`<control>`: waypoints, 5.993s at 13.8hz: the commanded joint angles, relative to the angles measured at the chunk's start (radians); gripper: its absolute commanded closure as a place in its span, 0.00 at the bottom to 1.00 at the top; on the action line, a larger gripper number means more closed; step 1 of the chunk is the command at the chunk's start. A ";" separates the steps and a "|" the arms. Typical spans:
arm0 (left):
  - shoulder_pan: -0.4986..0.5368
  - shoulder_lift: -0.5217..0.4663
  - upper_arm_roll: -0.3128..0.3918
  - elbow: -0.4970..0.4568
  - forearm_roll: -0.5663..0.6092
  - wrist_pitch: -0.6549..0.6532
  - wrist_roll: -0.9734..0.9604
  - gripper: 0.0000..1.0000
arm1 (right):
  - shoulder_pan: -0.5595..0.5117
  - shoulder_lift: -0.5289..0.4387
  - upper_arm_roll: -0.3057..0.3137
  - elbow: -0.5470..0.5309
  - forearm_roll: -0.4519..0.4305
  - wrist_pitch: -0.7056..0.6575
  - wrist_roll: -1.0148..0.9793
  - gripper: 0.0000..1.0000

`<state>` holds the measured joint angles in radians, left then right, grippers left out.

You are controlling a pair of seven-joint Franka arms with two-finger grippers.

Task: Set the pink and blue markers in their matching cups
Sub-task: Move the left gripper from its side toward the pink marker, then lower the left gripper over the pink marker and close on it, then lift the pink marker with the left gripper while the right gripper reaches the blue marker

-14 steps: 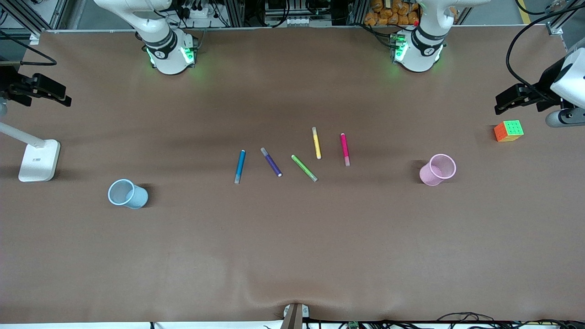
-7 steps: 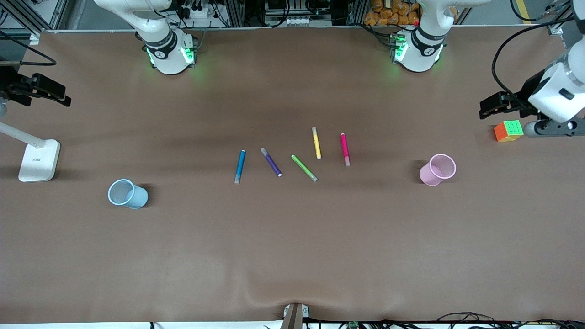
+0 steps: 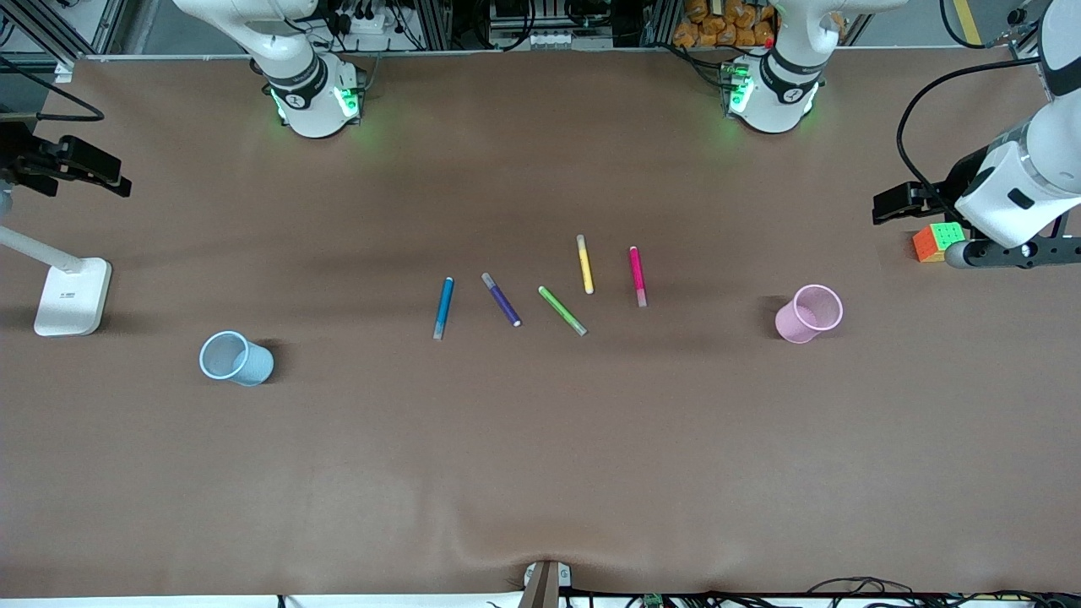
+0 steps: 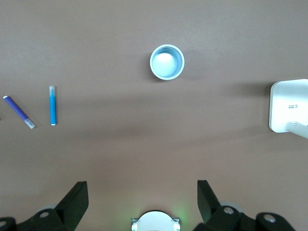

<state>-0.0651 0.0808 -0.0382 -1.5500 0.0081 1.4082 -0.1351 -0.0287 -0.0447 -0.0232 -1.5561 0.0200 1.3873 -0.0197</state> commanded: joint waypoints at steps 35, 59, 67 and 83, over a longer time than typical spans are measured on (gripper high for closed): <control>-0.157 0.158 -0.017 0.031 -0.201 -0.129 -0.220 0.00 | 0.006 0.005 0.000 0.010 0.012 -0.025 0.004 0.00; -0.410 0.533 -0.026 -0.282 -0.312 0.733 -0.362 0.38 | 0.006 0.005 0.000 0.011 0.012 -0.024 0.006 0.00; -0.409 0.571 -0.025 -0.277 -0.312 0.767 -0.373 0.77 | 0.010 0.011 0.000 0.013 0.012 -0.024 0.007 0.00; -0.202 0.309 0.018 -0.099 -0.229 0.450 -0.435 1.00 | 0.258 0.227 0.005 0.042 0.044 -0.011 0.007 0.00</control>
<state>-0.2734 0.4324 -0.0268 -1.6800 -0.2680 1.9025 -0.5312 0.1746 0.1042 -0.0101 -1.5534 0.0571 1.3884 -0.0166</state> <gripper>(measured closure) 0.824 0.000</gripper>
